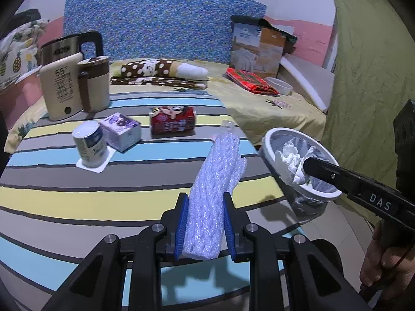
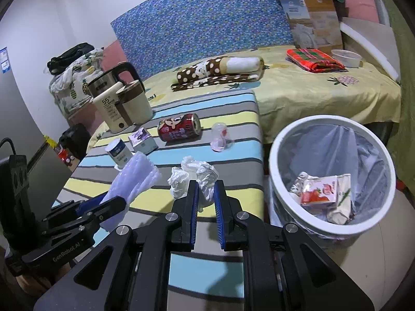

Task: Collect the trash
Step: 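Carry the foam sleeve and tissue over the bin and open both tools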

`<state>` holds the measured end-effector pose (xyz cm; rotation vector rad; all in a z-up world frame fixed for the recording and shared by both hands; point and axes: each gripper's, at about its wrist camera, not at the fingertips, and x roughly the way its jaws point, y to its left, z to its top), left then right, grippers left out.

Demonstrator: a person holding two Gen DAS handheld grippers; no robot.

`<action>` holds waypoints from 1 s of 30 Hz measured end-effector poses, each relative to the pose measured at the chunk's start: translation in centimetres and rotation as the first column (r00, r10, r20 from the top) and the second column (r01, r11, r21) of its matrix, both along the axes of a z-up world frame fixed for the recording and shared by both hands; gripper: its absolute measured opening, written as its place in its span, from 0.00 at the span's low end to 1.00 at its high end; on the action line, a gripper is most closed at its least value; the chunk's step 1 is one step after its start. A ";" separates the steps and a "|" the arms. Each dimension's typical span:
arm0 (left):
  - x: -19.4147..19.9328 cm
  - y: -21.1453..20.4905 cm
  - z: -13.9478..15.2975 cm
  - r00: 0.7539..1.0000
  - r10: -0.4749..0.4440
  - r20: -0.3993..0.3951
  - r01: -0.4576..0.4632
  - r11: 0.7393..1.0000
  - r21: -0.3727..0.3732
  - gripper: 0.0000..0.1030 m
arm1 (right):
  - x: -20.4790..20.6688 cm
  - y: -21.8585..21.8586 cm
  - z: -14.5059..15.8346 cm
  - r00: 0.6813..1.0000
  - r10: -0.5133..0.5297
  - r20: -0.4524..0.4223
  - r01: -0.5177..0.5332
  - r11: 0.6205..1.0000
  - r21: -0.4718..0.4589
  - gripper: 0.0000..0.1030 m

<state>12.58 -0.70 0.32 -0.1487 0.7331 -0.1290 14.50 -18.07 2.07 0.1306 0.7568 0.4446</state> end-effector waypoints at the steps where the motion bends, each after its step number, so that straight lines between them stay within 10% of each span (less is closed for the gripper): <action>1: 0.0 -0.4 0.1 1.000 -0.007 0.002 0.007 1.000 -0.001 0.25 | 0.0 -0.2 0.0 1.000 -0.007 0.001 0.007 1.000 0.001 0.14; 30: 5.8 -11.3 0.2 0.974 -0.227 0.014 0.228 0.974 -0.004 0.25 | 0.6 -10.6 -0.8 0.967 -0.255 -0.003 0.255 0.967 0.013 0.14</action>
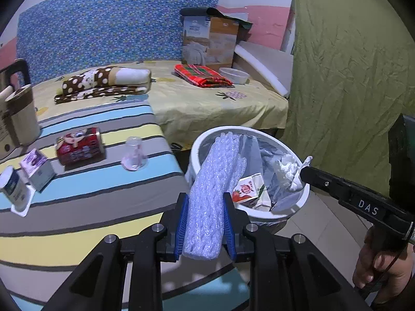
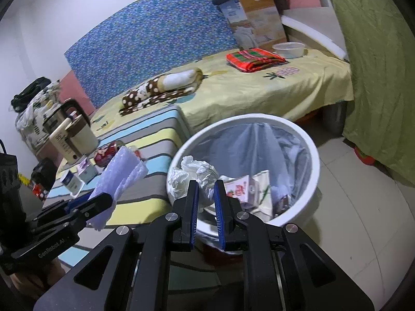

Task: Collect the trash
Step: 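Carry the foam sleeve and tissue over the bin and open both tools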

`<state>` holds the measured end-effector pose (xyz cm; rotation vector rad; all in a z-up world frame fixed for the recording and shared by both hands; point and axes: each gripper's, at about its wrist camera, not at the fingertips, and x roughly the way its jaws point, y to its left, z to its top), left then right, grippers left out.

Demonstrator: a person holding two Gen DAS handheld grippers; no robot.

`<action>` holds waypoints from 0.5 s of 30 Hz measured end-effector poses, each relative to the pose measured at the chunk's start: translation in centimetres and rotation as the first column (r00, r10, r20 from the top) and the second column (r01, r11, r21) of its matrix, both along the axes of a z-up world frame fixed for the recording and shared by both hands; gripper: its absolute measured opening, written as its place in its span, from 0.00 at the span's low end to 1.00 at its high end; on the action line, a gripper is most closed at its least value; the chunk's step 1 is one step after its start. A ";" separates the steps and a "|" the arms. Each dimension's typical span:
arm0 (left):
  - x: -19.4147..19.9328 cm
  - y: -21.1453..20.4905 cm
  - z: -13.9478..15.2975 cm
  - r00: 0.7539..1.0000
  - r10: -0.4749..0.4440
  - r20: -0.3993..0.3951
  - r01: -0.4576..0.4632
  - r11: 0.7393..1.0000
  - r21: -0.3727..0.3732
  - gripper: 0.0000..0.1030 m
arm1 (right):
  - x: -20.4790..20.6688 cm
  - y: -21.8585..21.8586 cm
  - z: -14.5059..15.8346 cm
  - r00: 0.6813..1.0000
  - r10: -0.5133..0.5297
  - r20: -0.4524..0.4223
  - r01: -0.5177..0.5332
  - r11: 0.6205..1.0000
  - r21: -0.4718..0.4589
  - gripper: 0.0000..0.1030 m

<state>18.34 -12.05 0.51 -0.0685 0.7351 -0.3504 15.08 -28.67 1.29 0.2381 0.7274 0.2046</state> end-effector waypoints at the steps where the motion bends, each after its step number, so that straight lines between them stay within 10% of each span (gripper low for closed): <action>1: 0.3 -0.2 -0.1 1.000 -0.005 -0.003 0.005 1.000 -0.001 0.25 | 0.1 -0.2 -0.1 1.000 -0.007 -0.004 0.007 1.000 0.000 0.14; 15: 4.3 -4.8 -2.3 0.995 -0.091 -0.051 0.091 0.996 -0.002 0.25 | 1.4 -3.0 -1.7 0.995 -0.083 -0.056 0.082 0.997 -0.011 0.14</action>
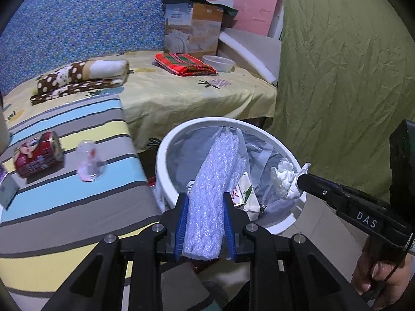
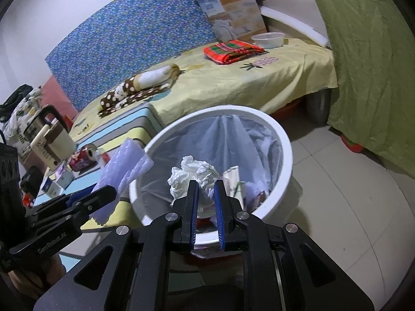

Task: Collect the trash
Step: 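Carry the foam sleeve and tissue over the bin and open both tools, then move both tools back over the table toward the cup and can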

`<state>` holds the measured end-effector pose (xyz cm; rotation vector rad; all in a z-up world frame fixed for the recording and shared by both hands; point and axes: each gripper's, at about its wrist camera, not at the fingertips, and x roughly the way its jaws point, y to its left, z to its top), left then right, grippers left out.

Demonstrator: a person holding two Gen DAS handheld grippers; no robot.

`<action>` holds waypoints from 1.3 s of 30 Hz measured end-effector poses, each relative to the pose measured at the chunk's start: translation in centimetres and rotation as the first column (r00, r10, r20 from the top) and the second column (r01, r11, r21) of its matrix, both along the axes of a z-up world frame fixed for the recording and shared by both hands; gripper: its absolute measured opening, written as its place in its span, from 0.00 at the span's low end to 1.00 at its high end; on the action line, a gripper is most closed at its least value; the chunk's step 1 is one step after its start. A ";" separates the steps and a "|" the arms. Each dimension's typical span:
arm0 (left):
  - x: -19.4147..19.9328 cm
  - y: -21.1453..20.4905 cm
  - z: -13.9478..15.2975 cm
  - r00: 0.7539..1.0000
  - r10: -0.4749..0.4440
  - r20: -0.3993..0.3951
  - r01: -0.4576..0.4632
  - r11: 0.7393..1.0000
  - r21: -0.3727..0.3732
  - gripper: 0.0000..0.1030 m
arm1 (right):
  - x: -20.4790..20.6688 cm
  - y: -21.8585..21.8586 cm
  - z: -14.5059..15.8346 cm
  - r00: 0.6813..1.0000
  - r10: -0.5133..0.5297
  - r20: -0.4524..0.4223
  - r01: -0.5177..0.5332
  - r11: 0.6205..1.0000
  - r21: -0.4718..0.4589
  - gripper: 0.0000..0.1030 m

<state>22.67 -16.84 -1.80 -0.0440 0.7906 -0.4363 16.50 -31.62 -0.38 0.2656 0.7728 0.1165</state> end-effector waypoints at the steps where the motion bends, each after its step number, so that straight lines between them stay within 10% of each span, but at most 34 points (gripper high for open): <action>1: 0.3 -0.3 -0.2 1.000 -0.004 -0.003 0.004 1.000 0.001 0.25 | 0.1 -0.1 -0.2 1.000 -0.004 -0.006 0.004 1.000 -0.002 0.15; 11: 2.8 -2.0 -1.5 0.999 -0.025 -0.025 0.025 1.000 -0.008 0.28 | 1.1 -1.3 -1.4 0.997 -0.037 -0.069 0.037 0.999 -0.007 0.18; 16: 3.1 -1.7 -1.8 0.999 -0.031 -0.029 0.030 0.999 -0.034 0.39 | 1.2 -1.5 -1.3 0.997 -0.038 -0.062 0.037 0.999 -0.013 0.36; 39: -2.8 4.5 1.5 0.995 0.095 0.042 -0.093 0.995 -0.045 0.39 | -1.4 2.9 1.2 0.995 0.100 0.022 -0.100 0.995 0.013 0.36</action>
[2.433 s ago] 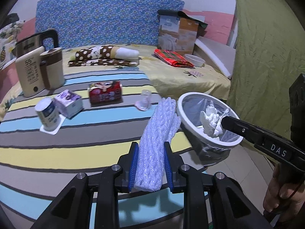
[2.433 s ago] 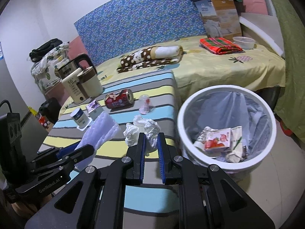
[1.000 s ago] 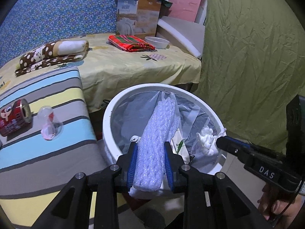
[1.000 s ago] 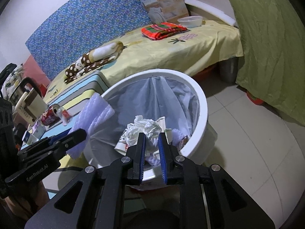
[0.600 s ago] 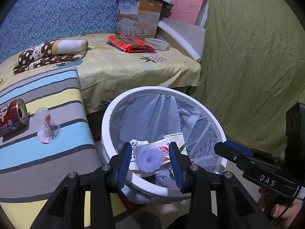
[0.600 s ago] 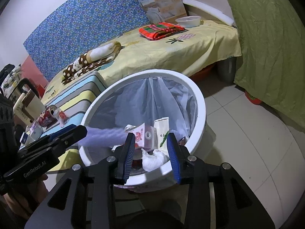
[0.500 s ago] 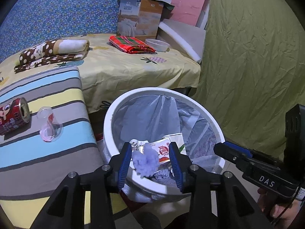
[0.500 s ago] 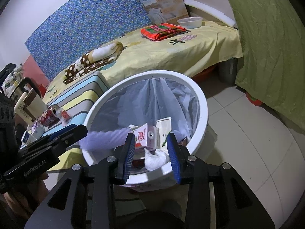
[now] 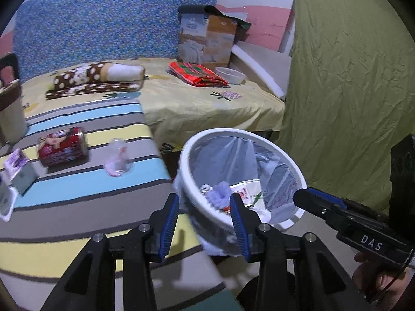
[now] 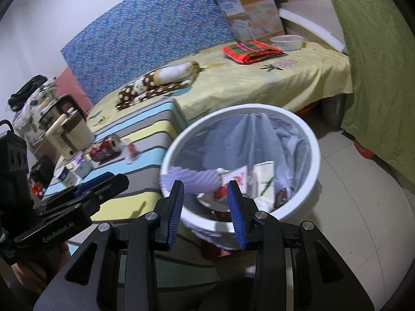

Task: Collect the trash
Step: 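Move both tools back over the table toward the cup and can, then lower the left tool around the white yogurt cup while the right tool reaches the red can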

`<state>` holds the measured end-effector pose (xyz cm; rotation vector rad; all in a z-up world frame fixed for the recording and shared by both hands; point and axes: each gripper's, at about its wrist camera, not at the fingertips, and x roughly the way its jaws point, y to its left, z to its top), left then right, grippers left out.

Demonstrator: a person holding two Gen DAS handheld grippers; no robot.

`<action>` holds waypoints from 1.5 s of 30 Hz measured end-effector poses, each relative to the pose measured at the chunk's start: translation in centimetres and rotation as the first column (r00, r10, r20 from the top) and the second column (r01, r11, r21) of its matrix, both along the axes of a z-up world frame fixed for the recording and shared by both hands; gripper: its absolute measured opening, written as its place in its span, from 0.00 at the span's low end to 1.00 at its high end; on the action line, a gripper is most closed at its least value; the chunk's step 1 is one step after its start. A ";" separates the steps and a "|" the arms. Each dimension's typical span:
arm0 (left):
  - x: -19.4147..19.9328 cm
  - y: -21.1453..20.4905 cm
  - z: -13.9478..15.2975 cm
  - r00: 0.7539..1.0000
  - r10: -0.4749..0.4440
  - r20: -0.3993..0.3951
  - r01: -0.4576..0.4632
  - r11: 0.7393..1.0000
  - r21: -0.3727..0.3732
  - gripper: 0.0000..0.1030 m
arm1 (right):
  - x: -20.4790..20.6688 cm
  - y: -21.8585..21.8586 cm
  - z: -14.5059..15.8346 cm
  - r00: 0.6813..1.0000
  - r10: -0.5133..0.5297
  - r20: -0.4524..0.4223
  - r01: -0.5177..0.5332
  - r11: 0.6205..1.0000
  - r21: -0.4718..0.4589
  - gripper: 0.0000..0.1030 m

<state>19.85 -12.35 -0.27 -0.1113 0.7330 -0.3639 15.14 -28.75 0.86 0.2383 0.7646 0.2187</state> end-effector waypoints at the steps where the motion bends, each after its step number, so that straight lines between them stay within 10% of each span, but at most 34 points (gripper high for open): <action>1: -0.5 0.6 0.1 1.000 0.012 0.007 -0.012 1.000 0.004 0.39 | -0.1 0.3 0.1 1.000 0.012 0.003 -0.012 1.000 0.001 0.36; 45: -6.0 17.7 -0.1 0.933 0.360 0.022 -0.360 0.931 0.050 0.39 | 0.1 13.7 0.9 0.938 0.346 0.013 -0.345 0.938 -0.031 0.49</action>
